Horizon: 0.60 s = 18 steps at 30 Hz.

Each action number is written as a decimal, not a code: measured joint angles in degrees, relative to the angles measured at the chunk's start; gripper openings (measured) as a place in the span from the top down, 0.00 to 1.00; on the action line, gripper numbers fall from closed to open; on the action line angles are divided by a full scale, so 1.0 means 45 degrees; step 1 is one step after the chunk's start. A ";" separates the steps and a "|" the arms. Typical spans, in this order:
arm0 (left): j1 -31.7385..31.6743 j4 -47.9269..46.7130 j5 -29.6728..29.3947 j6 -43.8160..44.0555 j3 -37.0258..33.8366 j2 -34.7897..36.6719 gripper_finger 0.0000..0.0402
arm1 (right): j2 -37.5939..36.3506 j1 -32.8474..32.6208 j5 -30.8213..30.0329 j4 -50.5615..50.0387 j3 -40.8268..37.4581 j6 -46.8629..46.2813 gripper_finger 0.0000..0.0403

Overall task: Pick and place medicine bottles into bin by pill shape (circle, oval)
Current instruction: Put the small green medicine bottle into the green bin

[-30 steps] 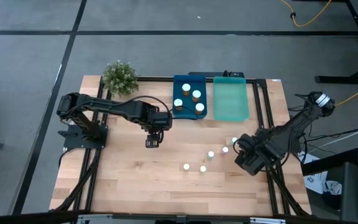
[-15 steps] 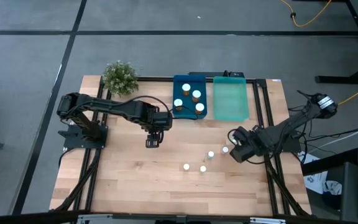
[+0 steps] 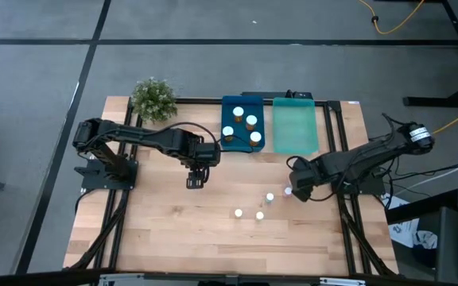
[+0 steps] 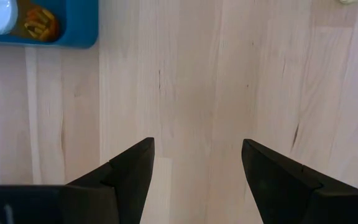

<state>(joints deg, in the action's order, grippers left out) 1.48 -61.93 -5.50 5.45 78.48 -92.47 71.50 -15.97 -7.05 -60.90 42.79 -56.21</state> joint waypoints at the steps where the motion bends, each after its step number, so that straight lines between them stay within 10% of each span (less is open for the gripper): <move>1: 0.0000 0.0000 0.0000 -0.0002 -0.0002 0.0000 0.42 | 0.0000 0.0077 0.0202 0.0387 -0.0159 0.0237 0.45; 18: -0.0004 0.0369 0.0000 -0.0005 0.0000 0.0000 0.42 | 0.0000 0.0335 -0.0818 0.2261 -0.0788 0.0984 0.45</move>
<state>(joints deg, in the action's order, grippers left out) 1.46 -60.27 -5.50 5.43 78.48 -92.47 71.50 -14.47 -10.74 -50.73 39.24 -51.78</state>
